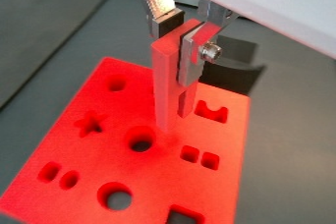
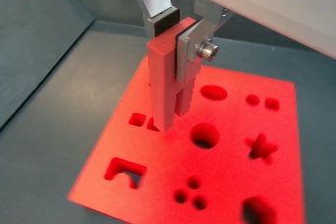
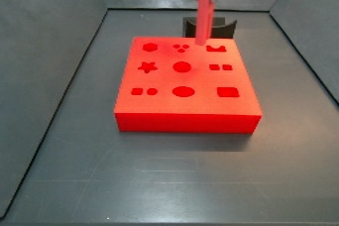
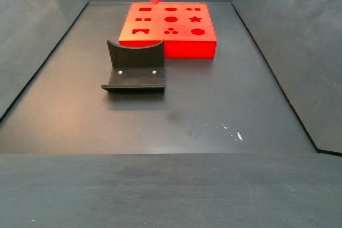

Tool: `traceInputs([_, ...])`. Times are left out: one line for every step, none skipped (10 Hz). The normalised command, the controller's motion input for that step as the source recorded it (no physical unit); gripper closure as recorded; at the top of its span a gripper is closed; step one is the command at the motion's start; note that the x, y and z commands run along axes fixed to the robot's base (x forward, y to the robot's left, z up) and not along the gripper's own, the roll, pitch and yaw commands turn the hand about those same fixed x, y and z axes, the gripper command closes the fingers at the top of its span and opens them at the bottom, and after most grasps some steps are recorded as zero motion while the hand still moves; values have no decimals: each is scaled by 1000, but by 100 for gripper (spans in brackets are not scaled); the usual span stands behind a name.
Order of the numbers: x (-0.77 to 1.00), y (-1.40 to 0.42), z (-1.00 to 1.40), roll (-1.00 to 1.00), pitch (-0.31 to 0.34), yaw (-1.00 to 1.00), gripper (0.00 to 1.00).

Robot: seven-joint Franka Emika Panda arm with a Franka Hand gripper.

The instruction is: Insert the double-square object.

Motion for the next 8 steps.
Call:
traceInputs([274, 91, -243, 0, 0, -880, 100])
traceInputs([377, 77, -300, 0, 0, -794, 100])
traceInputs([334, 77, -329, 0, 0, -811, 100])
traceInputs([260, 0, -214, 24, 0, -789, 100])
traceInputs([154, -46, -103, 57, 0, -829, 100])
traceInputs([100, -40, -63, 26, 0, -917, 100])
traceInputs([100, -40, -69, 27, 0, -920, 100])
traceInputs([114, -43, -66, 30, 0, -909, 100])
